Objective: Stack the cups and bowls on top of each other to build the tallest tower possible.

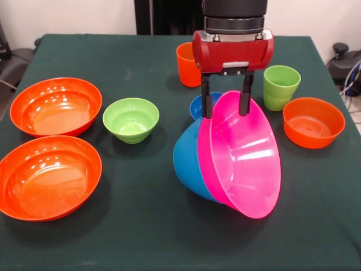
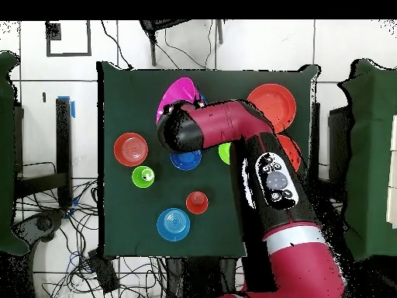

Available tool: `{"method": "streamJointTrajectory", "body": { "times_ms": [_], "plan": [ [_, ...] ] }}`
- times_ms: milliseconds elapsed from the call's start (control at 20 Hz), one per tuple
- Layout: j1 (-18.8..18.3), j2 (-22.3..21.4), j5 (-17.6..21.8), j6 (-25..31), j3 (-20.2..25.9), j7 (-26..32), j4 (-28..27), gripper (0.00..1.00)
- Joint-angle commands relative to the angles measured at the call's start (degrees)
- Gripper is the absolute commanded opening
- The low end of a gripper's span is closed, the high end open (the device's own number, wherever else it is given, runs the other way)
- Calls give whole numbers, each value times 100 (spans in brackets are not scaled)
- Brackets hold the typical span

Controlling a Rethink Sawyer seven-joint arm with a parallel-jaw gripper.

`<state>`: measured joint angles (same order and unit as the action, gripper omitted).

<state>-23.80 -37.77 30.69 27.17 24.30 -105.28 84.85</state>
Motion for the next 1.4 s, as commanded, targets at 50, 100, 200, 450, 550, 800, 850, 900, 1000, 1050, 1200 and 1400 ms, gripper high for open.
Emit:
{"method": "streamJointTrajectory", "body": {
  "times_ms": [50,100,200,450,550,800,850,900,1000,1050,1200,1400],
  "plan": [
    [-11,607,107,-115,-177,-274,249,100],
    [-19,614,111,-126,-183,-281,251,100],
    [-31,620,112,-108,-178,-260,242,100],
    [-151,624,149,-214,-115,-156,331,100],
    [-200,642,196,-312,-105,-133,389,100],
    [-230,661,255,-402,-139,-130,422,100],
    [-236,661,249,-407,-137,-132,424,100],
    [-252,664,247,-397,-132,-112,417,100],
    [-259,678,250,-401,-128,-95,405,100],
    [-264,684,251,-401,-123,-85,401,100],
    [-265,683,254,-387,-110,-66,388,100],
    [-321,691,270,-281,-24,93,418,0]
  ]
}}
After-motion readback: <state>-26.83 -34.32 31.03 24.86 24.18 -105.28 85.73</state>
